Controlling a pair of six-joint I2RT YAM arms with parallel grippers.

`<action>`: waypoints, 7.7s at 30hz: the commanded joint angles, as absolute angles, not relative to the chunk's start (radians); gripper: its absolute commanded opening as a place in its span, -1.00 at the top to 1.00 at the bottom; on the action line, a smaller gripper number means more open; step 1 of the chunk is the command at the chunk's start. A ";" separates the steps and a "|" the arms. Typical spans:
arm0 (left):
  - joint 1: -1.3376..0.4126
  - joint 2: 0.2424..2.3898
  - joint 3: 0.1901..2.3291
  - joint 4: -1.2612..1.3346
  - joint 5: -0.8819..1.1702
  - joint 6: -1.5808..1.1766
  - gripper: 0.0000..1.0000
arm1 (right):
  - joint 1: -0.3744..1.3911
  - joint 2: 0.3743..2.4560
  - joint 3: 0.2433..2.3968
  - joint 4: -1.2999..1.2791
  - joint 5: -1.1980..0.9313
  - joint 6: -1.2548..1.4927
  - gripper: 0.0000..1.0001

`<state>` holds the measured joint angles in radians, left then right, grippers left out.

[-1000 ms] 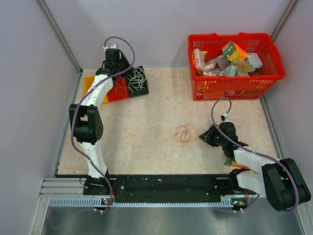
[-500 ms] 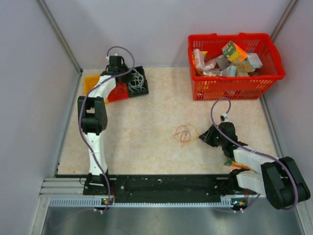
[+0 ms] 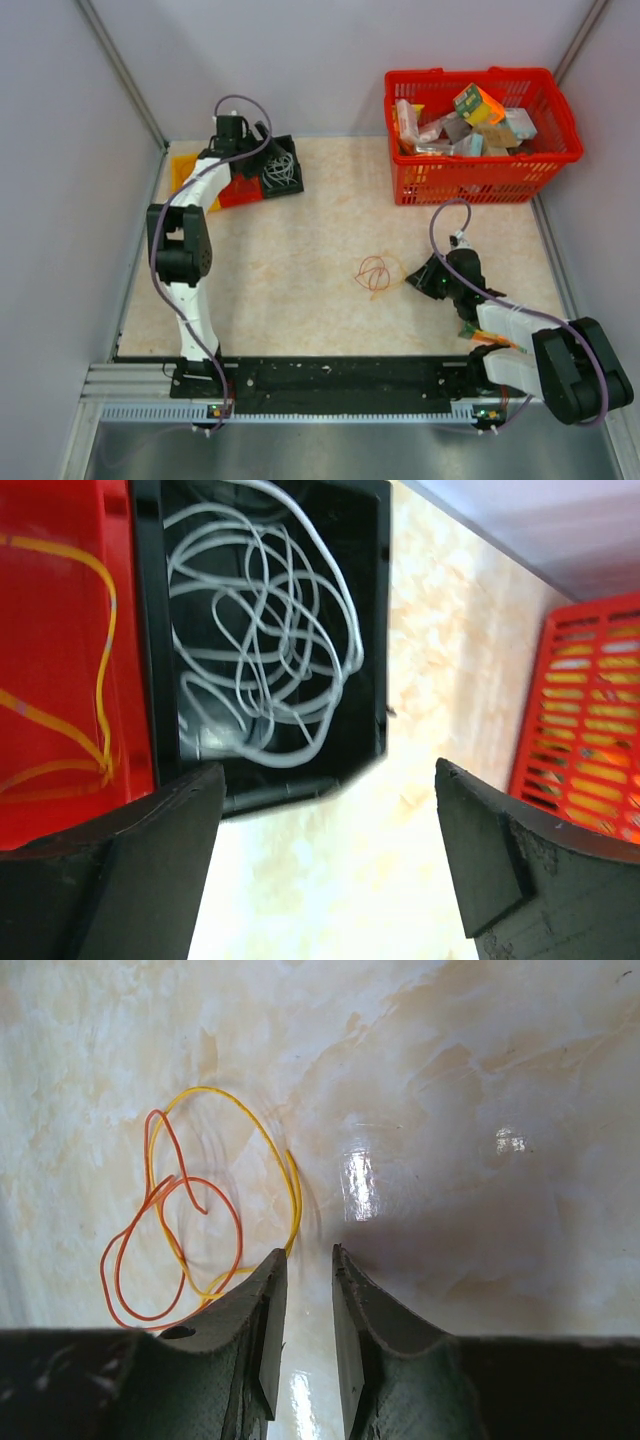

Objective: Untangle the cables

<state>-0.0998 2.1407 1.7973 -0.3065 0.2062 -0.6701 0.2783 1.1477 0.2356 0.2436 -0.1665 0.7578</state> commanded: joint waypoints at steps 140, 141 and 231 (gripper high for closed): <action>0.206 1.706 1.720 -0.140 0.127 -0.821 1.00 | 0.339 1.192 0.210 0.339 -0.123 0.738 1.00; 0.212 1.712 1.721 -0.129 0.132 -0.822 1.00 | 0.339 1.190 0.209 0.337 -0.121 0.738 1.00; -1.101 1.957 1.465 -0.696 -0.103 -0.735 -0.77 | 0.376 0.197 0.134 -0.296 0.379 0.841 -0.36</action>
